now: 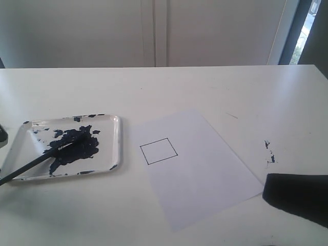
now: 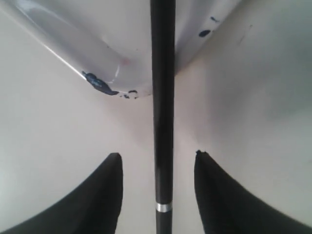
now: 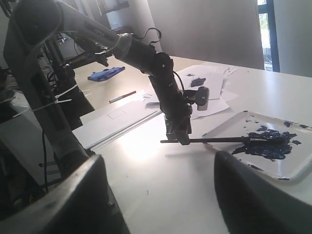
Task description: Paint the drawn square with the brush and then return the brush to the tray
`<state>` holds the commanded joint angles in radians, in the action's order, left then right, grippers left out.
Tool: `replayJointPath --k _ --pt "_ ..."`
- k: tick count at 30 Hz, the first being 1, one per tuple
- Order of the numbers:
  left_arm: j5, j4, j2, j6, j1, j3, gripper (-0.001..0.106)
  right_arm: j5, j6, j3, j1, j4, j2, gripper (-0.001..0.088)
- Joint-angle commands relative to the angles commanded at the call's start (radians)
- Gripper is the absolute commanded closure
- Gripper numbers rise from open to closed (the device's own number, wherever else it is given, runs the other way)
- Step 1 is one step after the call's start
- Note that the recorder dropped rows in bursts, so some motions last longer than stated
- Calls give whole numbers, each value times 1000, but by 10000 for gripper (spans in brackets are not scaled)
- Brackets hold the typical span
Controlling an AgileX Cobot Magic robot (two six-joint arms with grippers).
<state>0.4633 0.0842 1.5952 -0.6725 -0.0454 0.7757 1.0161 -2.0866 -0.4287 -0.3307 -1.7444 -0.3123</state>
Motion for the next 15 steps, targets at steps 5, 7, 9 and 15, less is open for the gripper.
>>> replayJointPath --k 5,7,9,15 --pt "0 0 33 4 0 0 547 2 0 0 0 0 0 268" --pt "-14 0 38 8 0 0 548 2 0 0 0 0 0 268" --pt "-30 0 38 27 0 0 551 4 0 0 0 0 0 268" --pt "-30 2 39 22 0 0 681 4 0 0 0 0 0 268"
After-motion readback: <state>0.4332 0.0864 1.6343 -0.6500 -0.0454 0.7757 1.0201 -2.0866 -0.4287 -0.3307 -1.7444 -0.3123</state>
